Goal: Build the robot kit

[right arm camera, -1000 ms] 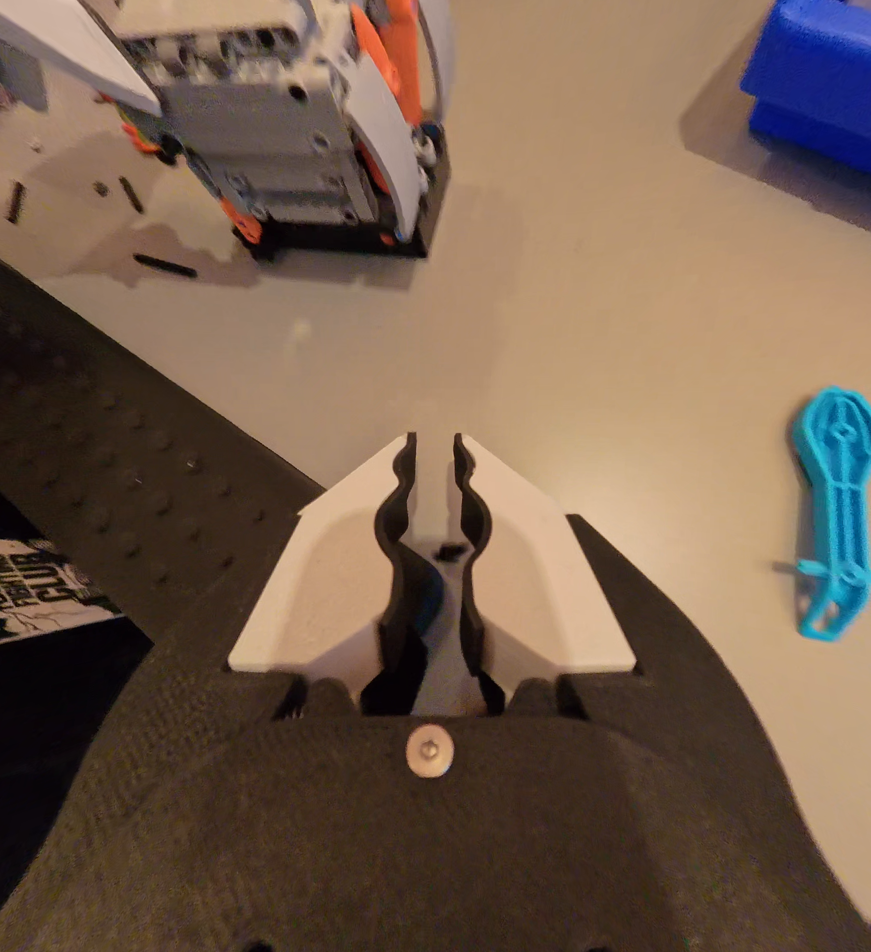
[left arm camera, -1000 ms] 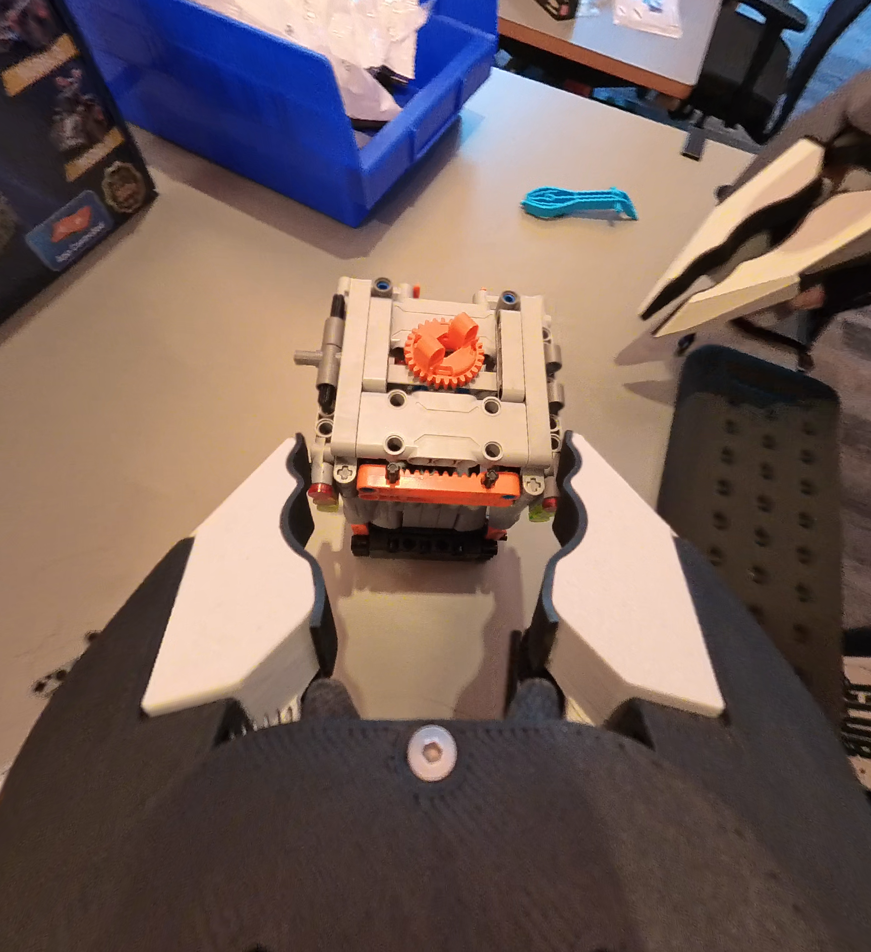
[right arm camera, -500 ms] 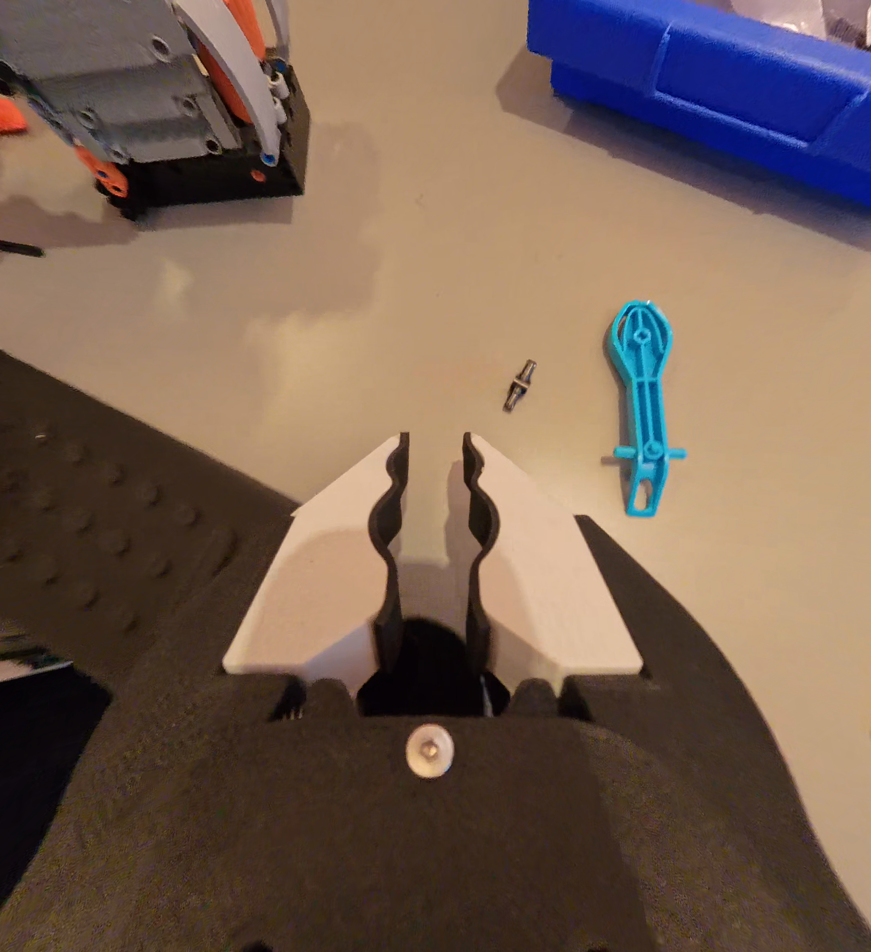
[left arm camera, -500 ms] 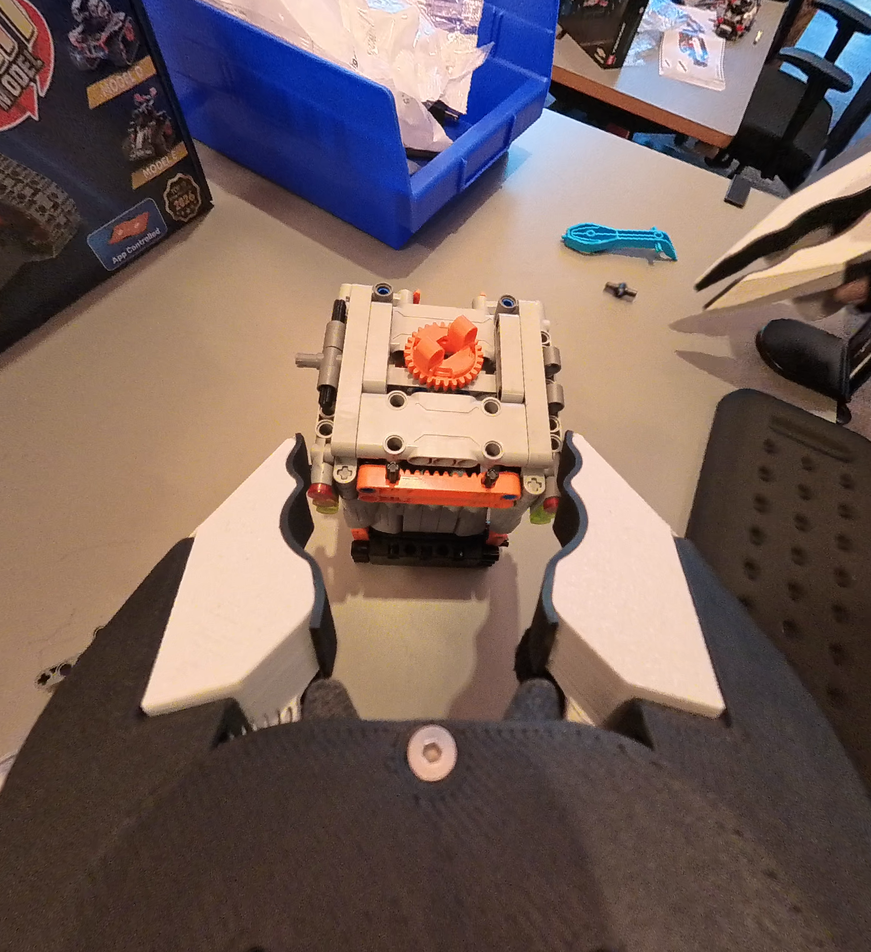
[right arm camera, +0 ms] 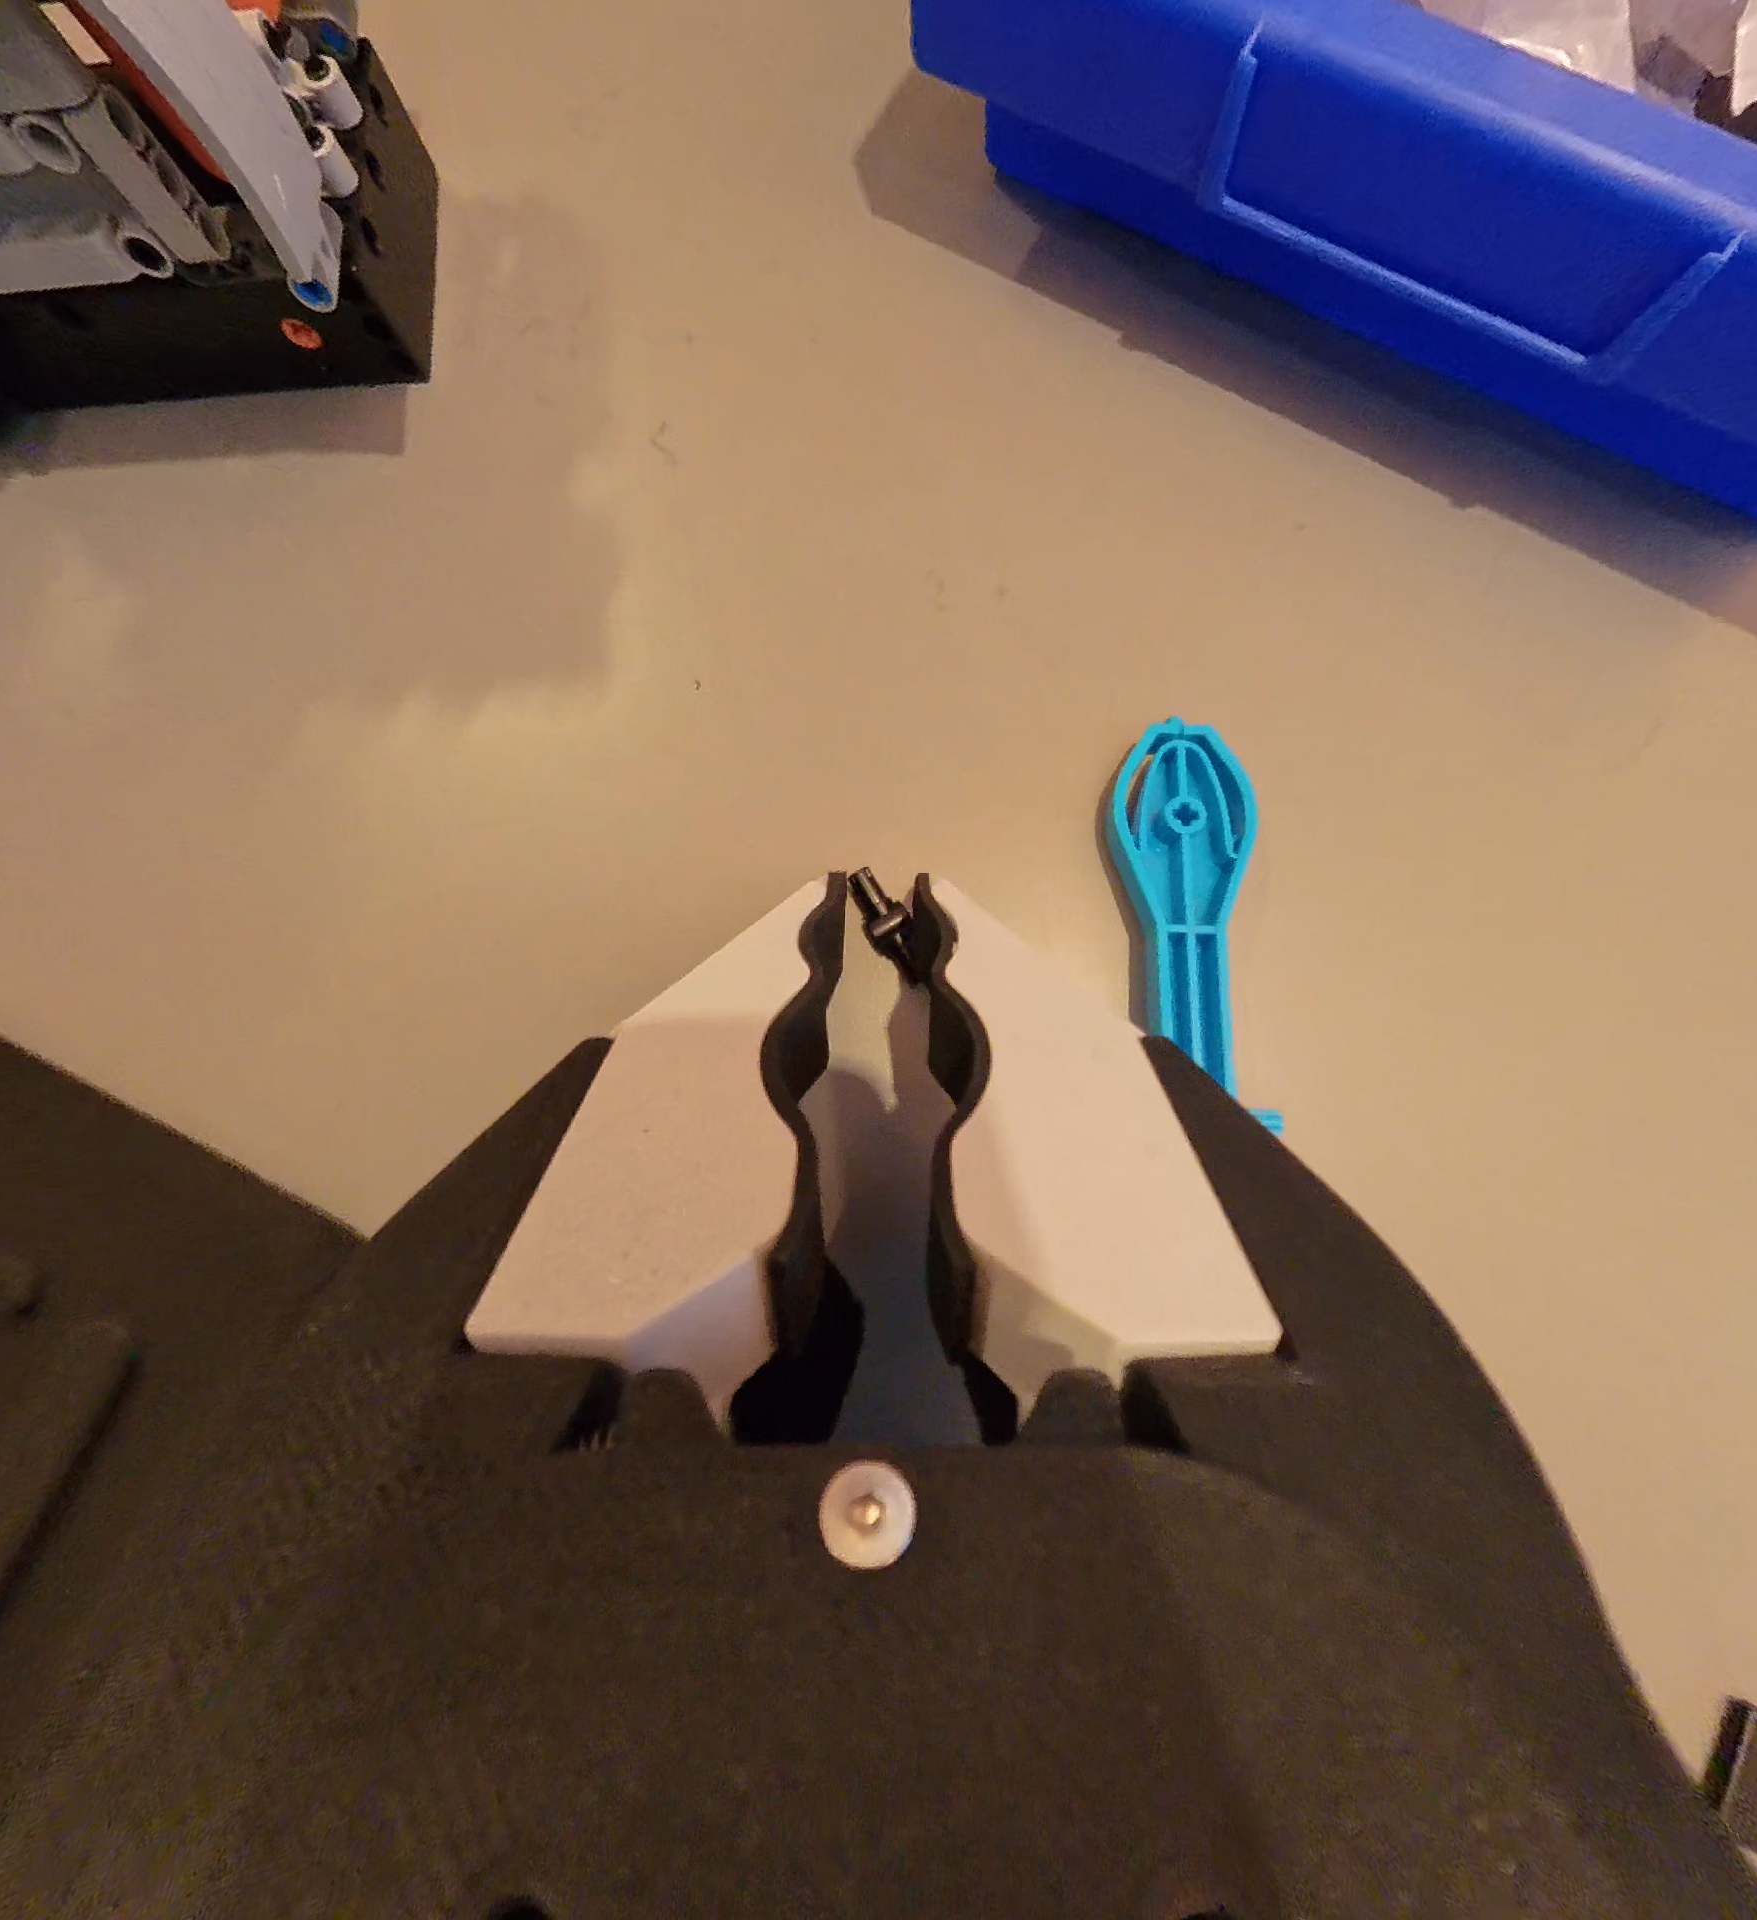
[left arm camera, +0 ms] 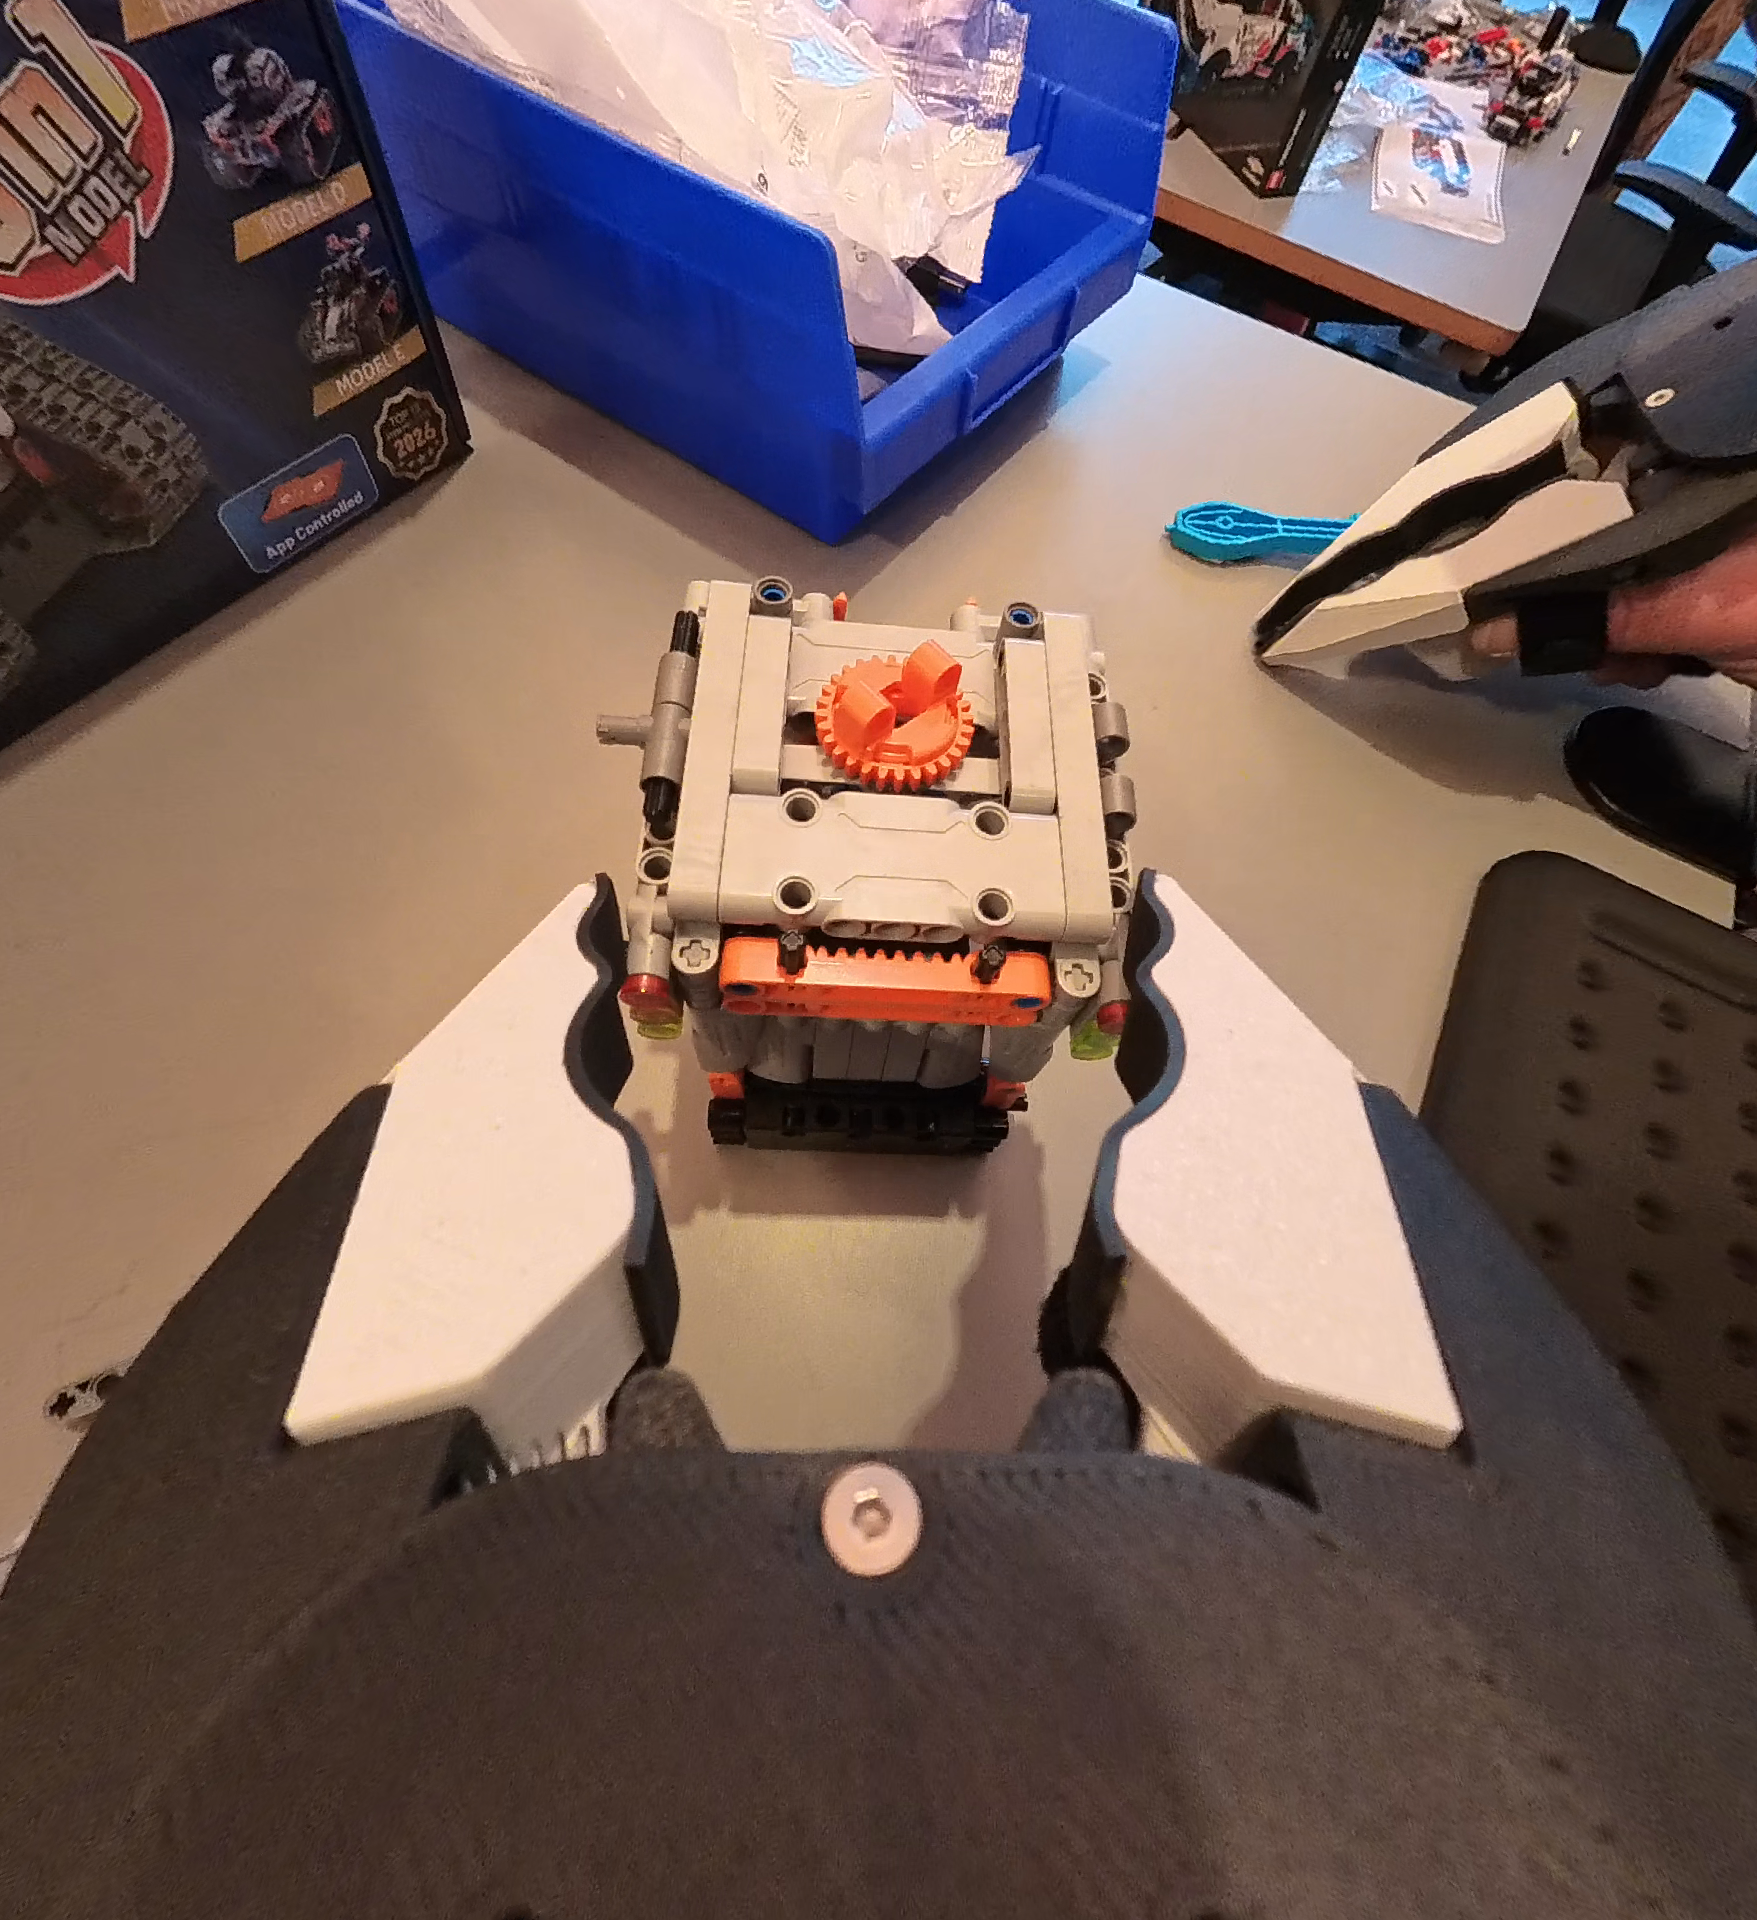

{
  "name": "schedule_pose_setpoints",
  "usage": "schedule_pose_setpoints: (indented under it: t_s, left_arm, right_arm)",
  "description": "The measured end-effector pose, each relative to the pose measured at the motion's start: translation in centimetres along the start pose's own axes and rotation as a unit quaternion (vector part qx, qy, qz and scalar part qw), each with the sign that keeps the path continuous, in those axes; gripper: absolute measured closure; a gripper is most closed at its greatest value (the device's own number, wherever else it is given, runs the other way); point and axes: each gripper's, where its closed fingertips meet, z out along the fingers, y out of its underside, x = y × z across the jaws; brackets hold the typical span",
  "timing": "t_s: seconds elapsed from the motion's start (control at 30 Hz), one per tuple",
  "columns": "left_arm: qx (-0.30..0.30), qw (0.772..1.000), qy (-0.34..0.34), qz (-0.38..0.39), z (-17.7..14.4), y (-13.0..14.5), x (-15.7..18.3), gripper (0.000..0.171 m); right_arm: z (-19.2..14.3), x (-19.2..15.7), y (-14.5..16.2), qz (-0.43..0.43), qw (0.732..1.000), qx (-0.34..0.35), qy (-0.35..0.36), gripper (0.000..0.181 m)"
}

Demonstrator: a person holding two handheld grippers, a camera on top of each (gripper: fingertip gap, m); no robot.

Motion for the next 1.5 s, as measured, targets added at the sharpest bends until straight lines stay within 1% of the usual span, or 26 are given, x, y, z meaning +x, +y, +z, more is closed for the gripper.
schedule_pose_setpoints:
  t_s: [0.07, 0.13, 0.17, 0.23, 0.3, 0.47, 0.57, 0.7, 0.93, 1.03, 1.13, 1.33, 1.5]
  left_arm:
    - [0.0, 1.0, 0.0, 0.0, 0.0, 0.0, 0.0, 0.078]
    - [0.001, 1.0, -0.002, 0.001, 0.0, 0.0, 0.0, 0.078]
    - [0.001, 1.0, -0.001, 0.001, 0.0, 0.0, 0.0, 0.077]
    - [0.0, 1.0, 0.001, 0.003, 0.0, 0.0, 0.1, 0.077]
    - [0.001, 1.0, 0.002, 0.001, 0.0, 0.0, 0.0, 0.077]
    - [0.002, 1.0, 0.001, 0.0, 0.0, 0.0, 0.0, 0.077]
    - [0.002, 1.0, 0.0, 0.0, -0.1, 0.0, 0.1, 0.077]
    - [0.002, 1.0, 0.004, 0.001, -0.3, 0.2, 0.3, 0.077]
    - [-0.002, 1.0, 0.007, -0.004, -0.9, 0.3, 0.7, 0.078]
    - [-0.007, 1.0, 0.009, -0.008, -1.2, 0.4, 1.1, 0.078]
    - [-0.005, 1.0, 0.014, -0.011, -1.5, 0.4, 1.4, 0.078]
    - [-0.003, 1.0, 0.016, -0.009, -1.9, 0.3, 1.1, 0.082]
    - [0.005, 1.0, 0.016, 0.003, -2.3, -0.4, 1.2, 0.086]
  right_arm:
    - [-0.2, -0.3, -0.2, 0.004, 1.0, 0.007, -0.005, 0.17]
    - [-0.4, -0.2, 0.3, 0.0, 1.0, -0.001, -0.002, 0.163]
    - [-0.6, -0.3, 0.4, 0.001, 1.0, 0.001, -0.006, 0.162]
    - [-0.7, -0.4, 0.6, -0.002, 1.0, 0.001, -0.011, 0.166]
    - [-0.6, -0.3, 0.7, -0.011, 1.0, -0.002, -0.005, 0.177]
    - [-0.6, -0.7, 0.6, -0.008, 1.0, 0.005, -0.011, 0.177]
    - [-0.9, -1.6, 0.1, -0.011, 1.0, 0.013, -0.022, 0.177]
    - [-1.9, -4.2, -2.3, -0.015, 0.997, 0.042, -0.058, 0.177]
    - [-3.4, -11.1, -8.1, -0.05, 0.986, 0.093, -0.126, 0.177]
    - [-3.5, -13.1, -9.8, -0.066, 0.982, 0.103, -0.144, 0.177]
    - [-3.2, -14.4, -10.8, -0.074, 0.979, 0.107, -0.155, 0.177]
    - [-2.4, -15.3, -11.7, -0.092, 0.979, 0.102, -0.15, 0.177]
    - [-2.3, -15.3, -12.2, -0.119, 0.98, 0.101, -0.127, 0.177]
